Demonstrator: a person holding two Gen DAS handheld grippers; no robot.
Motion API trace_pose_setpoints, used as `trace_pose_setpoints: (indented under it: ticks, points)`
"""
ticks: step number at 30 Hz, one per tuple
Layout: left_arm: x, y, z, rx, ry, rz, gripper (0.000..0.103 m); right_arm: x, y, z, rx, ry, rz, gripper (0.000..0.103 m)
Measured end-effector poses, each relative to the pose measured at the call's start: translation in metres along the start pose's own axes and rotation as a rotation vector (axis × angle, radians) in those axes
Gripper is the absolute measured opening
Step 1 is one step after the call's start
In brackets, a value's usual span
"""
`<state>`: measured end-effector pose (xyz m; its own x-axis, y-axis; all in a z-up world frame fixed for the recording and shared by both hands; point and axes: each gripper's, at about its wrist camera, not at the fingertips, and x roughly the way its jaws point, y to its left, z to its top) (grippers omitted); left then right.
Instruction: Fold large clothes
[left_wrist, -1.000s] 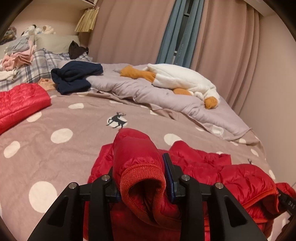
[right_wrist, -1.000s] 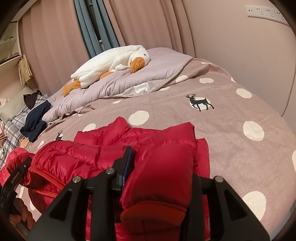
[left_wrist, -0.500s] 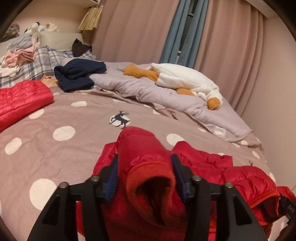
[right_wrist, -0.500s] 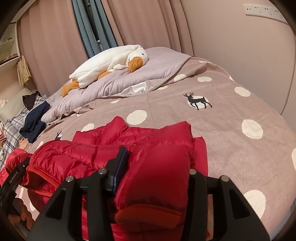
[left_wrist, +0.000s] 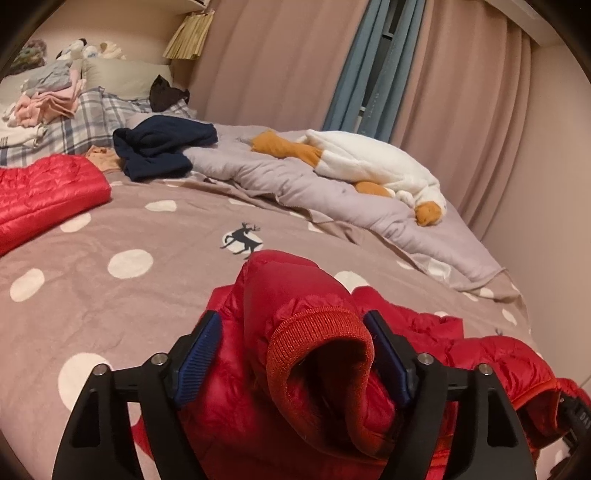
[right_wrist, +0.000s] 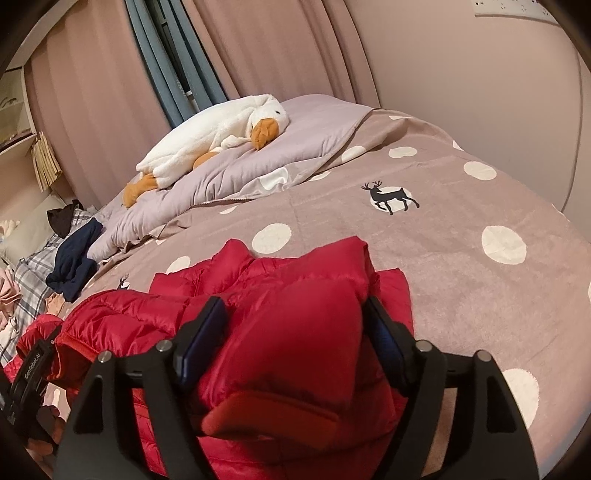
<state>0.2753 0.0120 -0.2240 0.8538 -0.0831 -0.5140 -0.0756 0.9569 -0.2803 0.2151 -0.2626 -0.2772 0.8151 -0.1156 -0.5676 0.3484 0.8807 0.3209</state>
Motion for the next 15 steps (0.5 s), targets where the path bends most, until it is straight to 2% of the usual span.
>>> trace_pose_setpoints:
  ticks: [6,9,15]
  points:
    - [-0.007,0.006,0.002,-0.041,-0.025,-0.051,0.085,-0.005,-0.002,0.003,0.015,-0.032,0.007,0.091]
    - [-0.012,0.007,0.003,-0.055,-0.054,-0.064,0.093,-0.01,-0.002,0.005,0.023,-0.061,0.032,0.095]
    - [-0.011,0.005,0.002,-0.041,-0.062,-0.06,0.094,-0.01,0.001,0.005,0.022,-0.063,0.041,0.097]
